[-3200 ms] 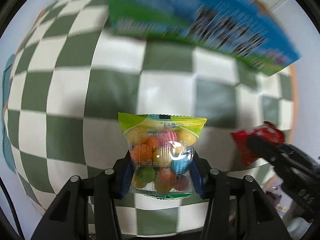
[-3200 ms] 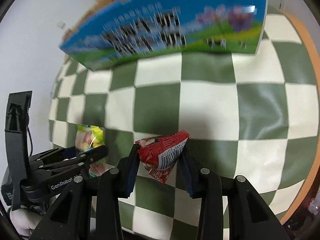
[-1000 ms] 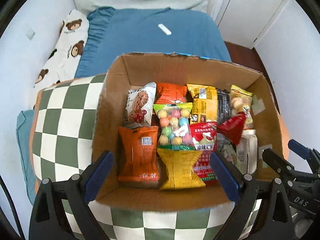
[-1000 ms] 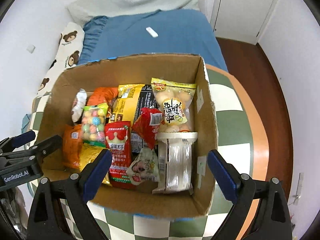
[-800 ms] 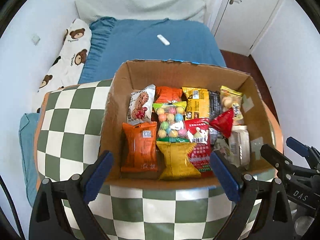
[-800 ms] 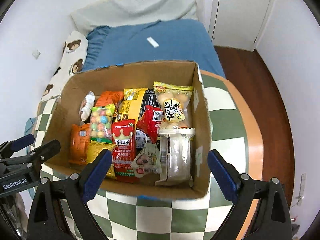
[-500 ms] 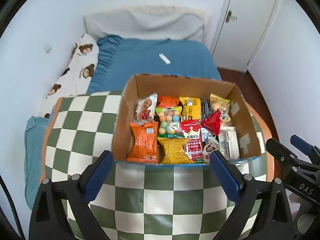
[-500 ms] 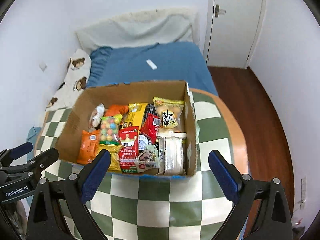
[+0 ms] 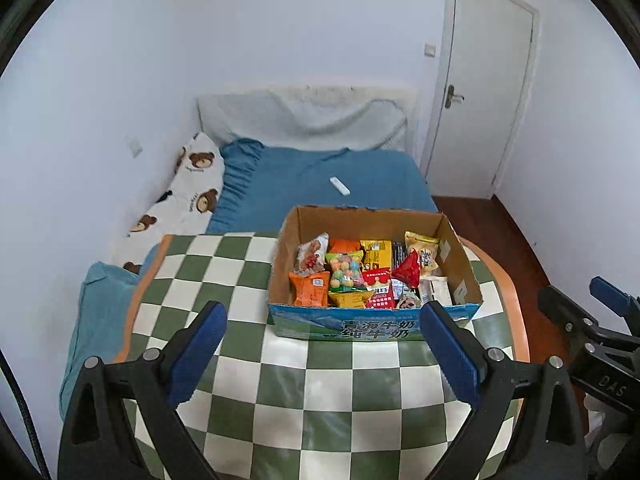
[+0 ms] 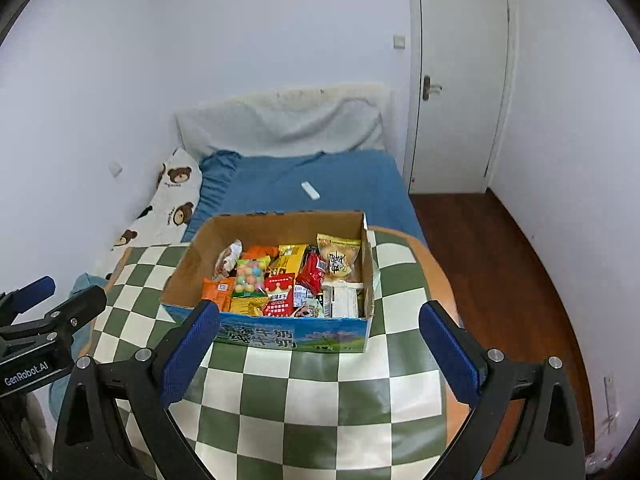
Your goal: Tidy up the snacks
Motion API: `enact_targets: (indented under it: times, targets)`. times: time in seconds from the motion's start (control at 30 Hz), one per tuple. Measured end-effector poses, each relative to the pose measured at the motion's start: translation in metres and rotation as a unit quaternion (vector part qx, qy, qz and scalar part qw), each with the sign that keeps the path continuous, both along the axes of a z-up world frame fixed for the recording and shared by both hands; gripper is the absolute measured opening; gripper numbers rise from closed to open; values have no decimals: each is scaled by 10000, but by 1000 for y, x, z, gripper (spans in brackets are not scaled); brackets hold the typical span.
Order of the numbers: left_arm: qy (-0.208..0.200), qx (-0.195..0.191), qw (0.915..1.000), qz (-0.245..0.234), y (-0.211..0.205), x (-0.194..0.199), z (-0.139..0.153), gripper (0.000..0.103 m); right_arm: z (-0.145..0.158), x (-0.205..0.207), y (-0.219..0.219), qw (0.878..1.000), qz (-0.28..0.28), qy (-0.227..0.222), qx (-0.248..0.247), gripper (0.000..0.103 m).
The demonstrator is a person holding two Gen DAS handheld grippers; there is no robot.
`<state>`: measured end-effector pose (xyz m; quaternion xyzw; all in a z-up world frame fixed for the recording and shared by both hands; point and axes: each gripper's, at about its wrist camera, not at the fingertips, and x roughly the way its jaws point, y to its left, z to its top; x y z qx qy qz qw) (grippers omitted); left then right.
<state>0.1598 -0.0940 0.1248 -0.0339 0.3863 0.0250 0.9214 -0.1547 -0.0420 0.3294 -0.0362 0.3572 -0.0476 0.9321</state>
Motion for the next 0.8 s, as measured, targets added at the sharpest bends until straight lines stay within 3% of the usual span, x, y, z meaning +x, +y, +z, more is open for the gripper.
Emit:
enact_targets:
  times: [0.47,0.8]
  targets:
    - [-136,61,9998,-107,-5,-65,16,99,31,-81,16,9990,80,-446,-25,103]
    - [79,2,10000,-56,0,-55,-2,103,18,-72,13,9995,69,-301,12,103]
